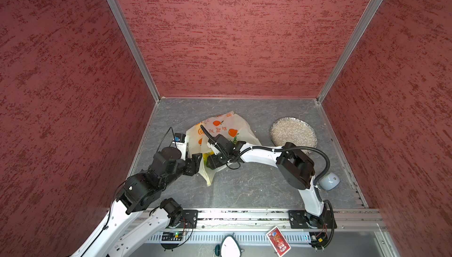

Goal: Take fruits out of the plastic bag
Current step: Adjust the plastic bag at the center of the board, then take out the fake fruit from the plastic bag.

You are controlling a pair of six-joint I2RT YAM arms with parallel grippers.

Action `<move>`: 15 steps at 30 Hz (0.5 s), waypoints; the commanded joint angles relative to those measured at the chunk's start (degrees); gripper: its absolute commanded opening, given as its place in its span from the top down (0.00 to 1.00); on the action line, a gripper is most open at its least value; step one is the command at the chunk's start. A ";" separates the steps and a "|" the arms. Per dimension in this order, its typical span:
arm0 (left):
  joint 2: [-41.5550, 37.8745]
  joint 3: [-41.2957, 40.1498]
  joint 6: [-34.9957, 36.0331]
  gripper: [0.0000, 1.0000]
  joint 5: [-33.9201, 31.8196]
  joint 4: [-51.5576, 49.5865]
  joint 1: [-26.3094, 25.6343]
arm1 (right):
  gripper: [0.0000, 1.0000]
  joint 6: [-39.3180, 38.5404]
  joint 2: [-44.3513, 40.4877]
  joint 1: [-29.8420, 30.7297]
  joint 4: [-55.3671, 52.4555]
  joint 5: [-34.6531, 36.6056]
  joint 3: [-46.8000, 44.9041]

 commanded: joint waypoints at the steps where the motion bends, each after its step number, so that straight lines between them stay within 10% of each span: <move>1: -0.27 -0.25 0.50 0.32 0.31 0.75 0.10 | 0.38 -0.32 1.01 0.77 -1.00 -1.13 2.94; 15: -0.10 -0.16 -0.20 0.32 -1.87 0.02 -1.90 | 0.72 -0.01 -13.77 1.98 -2.32 5.17 -3.02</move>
